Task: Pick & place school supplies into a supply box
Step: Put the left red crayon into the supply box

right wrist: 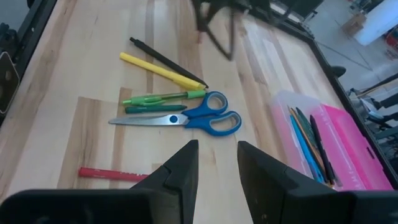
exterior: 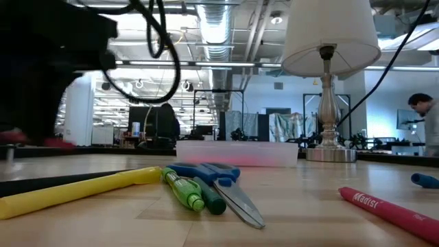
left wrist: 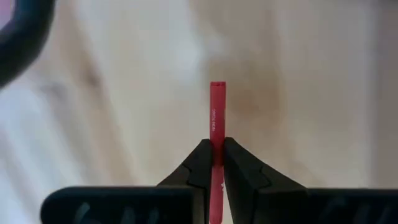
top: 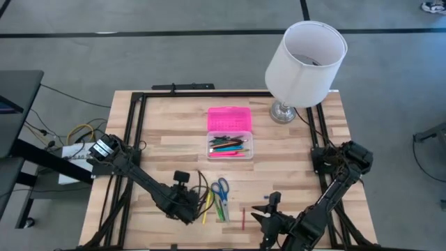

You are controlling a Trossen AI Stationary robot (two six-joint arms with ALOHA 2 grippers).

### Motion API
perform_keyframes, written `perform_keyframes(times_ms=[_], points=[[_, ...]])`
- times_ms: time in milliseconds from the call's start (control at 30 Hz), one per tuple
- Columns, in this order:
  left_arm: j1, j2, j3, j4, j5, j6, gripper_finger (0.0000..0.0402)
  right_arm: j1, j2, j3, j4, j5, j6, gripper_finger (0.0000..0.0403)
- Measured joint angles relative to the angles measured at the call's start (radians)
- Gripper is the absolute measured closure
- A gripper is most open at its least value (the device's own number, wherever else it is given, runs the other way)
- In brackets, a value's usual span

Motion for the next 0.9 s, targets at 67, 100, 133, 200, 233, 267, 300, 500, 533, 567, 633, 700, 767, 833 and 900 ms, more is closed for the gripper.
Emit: perform_keyframes(times_ms=[67,100,133,200,233,267,300,500,533,567,633,700,767,833,900], points=[[0.022,-0.001,0.021,-0.034,-0.083,0.039,0.0383,-0.007,0.0,0.0,0.0,-0.006,0.0,0.0296],[0.037,-0.002,0.029,-0.046,-0.129,0.063,0.0384,-0.01,0.0,0.0,0.0,-0.006,0.0,0.0296],[0.054,-0.003,0.034,-0.056,-0.175,0.09,0.0384,-0.012,0.0,0.0,0.0,-0.006,0.0,0.0296],[0.101,-0.003,0.044,-0.058,-0.247,0.151,0.0384,-0.02,0.0,0.0,0.0,-0.007,0.0,0.0296],[0.129,-0.003,0.051,-0.055,-0.279,0.184,0.0384,-0.022,0.0,0.0,0.0,-0.007,0.0,0.0296],[0.159,-0.003,0.058,-0.047,-0.315,0.209,0.0384,-0.025,0.0,0.0,0.0,-0.007,0.0,0.0296],[0.191,-0.004,0.063,-0.038,-0.348,0.229,0.0384,-0.027,0.0,0.0,0.0,-0.009,0.0,0.0296],[0.392,-0.004,0.071,0.09,-0.402,0.361,0.0384,-0.031,0.001,0.0,0.001,-0.043,0.007,0.0296],[0.421,-0.004,0.071,0.116,-0.392,0.383,0.0384,-0.031,0.001,-0.003,0.01,-0.047,0.008,0.0296],[0.448,-0.004,0.071,0.147,-0.376,0.405,0.0384,-0.031,0.001,-0.008,0.015,-0.052,0.008,0.0296],[0.495,-0.004,0.071,0.215,-0.336,0.447,0.0384,-0.031,0.002,-0.017,0.014,-0.056,0.008,0.0296],[0.529,-0.005,0.071,0.285,-0.304,0.484,0.0384,-0.031,0.002,-0.023,0.014,-0.058,0.009,0.0296],[0.552,-0.005,0.071,0.346,-0.274,0.517,0.0384,-0.031,0.002,-0.024,0.011,-0.059,0.025,0.0296],[0.57,-0.005,0.072,0.409,-0.226,0.543,0.0384,-0.031,0.002,-0.024,0.011,-0.062,0.034,0.0296],[0.587,-0.005,0.072,0.475,-0.167,0.56,0.0384,-0.031,0.002,-0.024,0.011,-0.069,0.035,0.0296]])
